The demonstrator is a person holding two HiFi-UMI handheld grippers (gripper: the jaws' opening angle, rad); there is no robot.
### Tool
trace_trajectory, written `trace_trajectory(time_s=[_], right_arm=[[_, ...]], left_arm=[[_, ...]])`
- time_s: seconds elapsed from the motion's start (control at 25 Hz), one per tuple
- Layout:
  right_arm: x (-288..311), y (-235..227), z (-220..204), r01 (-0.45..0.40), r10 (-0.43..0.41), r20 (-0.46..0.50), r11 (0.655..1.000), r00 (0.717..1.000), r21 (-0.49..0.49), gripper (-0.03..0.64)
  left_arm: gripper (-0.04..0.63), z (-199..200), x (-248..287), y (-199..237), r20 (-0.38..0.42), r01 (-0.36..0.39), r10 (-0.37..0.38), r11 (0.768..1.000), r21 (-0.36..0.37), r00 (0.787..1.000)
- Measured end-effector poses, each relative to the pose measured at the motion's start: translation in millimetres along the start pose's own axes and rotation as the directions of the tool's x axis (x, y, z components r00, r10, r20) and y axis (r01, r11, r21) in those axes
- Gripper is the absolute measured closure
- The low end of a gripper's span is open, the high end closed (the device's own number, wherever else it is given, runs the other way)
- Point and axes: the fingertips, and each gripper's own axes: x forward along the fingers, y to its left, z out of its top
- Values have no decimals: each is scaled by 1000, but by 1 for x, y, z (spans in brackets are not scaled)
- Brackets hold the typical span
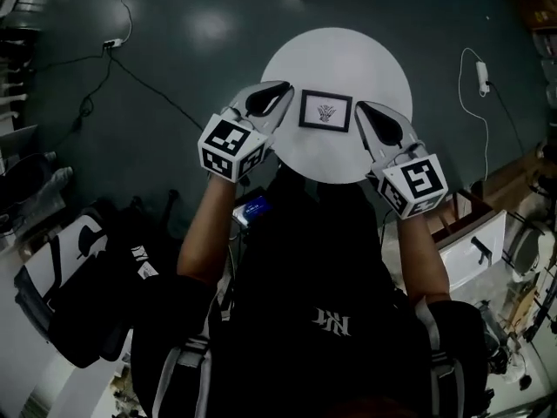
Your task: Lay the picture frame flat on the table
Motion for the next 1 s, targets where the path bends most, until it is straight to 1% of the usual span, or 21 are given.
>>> trace_trajectory(time_s=[0.08,0.16,0.28,0.4,0.48,0.56,0.68,0.76,0.8,0.92,1.0], right_arm=[[-21,15,32,1,0,45,1000,999,-18,617],[-42,30,62,-1,5,105,999,994,-36,617],[-77,54,104,-15,28,227,998,974,-61,617],[-110,80,130,-35,62,306,995,950,-93,617],[-127,101,141,-74,108,344,991,933,-111,617],[-136,123,146,-128,160,378,986,912,-107,617],[-146,152,143,-177,202,402,979,893,-98,617],[-149,165,140,-199,224,408,975,885,-101,617],[-149,170,137,-212,236,406,972,883,-103,617],[-152,177,128,-244,265,392,964,881,-102,617],[-158,179,125,-257,280,385,960,880,-111,617]], left_arm=[[589,33,-24,-20,53,41,-43,998,50,998],[591,63,-49,-38,107,83,-92,993,89,990],[592,99,-88,-67,173,141,-167,978,152,971],[592,117,-125,-94,193,187,-231,958,218,954],[592,121,-148,-107,185,215,-270,939,269,945],[592,119,-169,-114,162,230,-291,921,315,943],[592,116,-197,-123,147,243,-311,902,355,939],[592,115,-211,-129,153,263,-335,896,358,930],[592,114,-216,-130,153,266,-337,895,358,929],[592,102,-222,-133,128,233,-301,894,383,945],[592,97,-224,-140,121,219,-286,894,390,951]])
